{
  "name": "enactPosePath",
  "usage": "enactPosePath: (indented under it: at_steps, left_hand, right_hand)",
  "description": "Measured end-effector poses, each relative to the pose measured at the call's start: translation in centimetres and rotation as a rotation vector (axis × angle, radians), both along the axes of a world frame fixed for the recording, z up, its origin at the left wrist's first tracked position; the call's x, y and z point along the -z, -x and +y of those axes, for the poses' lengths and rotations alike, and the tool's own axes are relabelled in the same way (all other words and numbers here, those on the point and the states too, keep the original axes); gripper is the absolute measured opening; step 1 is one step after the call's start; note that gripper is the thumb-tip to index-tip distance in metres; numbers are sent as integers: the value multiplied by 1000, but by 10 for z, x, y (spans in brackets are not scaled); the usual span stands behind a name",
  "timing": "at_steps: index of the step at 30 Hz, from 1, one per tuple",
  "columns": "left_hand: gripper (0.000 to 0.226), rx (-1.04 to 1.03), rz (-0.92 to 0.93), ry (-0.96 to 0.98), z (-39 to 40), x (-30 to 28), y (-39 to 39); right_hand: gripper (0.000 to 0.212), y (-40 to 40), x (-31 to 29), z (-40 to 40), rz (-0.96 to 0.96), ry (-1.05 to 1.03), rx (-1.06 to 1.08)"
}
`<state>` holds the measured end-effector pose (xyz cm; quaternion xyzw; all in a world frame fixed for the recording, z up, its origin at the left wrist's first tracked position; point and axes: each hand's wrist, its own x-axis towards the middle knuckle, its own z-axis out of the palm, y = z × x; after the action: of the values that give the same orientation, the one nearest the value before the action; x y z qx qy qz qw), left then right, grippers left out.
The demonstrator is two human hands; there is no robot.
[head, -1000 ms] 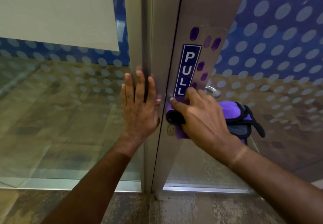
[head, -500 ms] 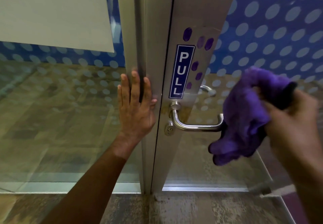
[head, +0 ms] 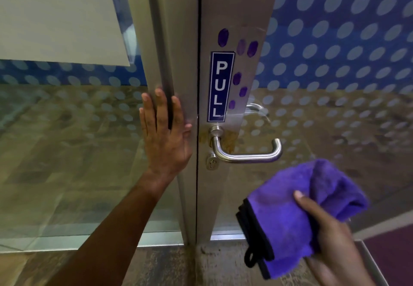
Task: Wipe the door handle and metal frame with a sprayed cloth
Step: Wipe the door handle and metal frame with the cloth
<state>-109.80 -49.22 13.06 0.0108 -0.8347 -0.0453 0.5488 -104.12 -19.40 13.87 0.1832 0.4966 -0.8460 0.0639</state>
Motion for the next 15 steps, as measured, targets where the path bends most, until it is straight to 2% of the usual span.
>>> enactPosePath:
  at_steps: [3,5,9,12,15]
  left_hand:
    - [66,-10,6,13,-1,0,-1]
    - [66,-7,10,2,-1,1,-1]
    - [65,-20,33,23,-2,2,1]
    - [65,-32,32,36,-2,2,1]
    - [64,-45,34,49,-3,4,1]
  right_hand:
    - [20,3,35,-27,91,-398,161]
    - [21,7,53,-45,169,-538,210]
    - [19,19,65,-91,407,-499,303]
    - [16,35,70,-116,504,-469,304]
    - [27,43,78,-132,616,-421,341]
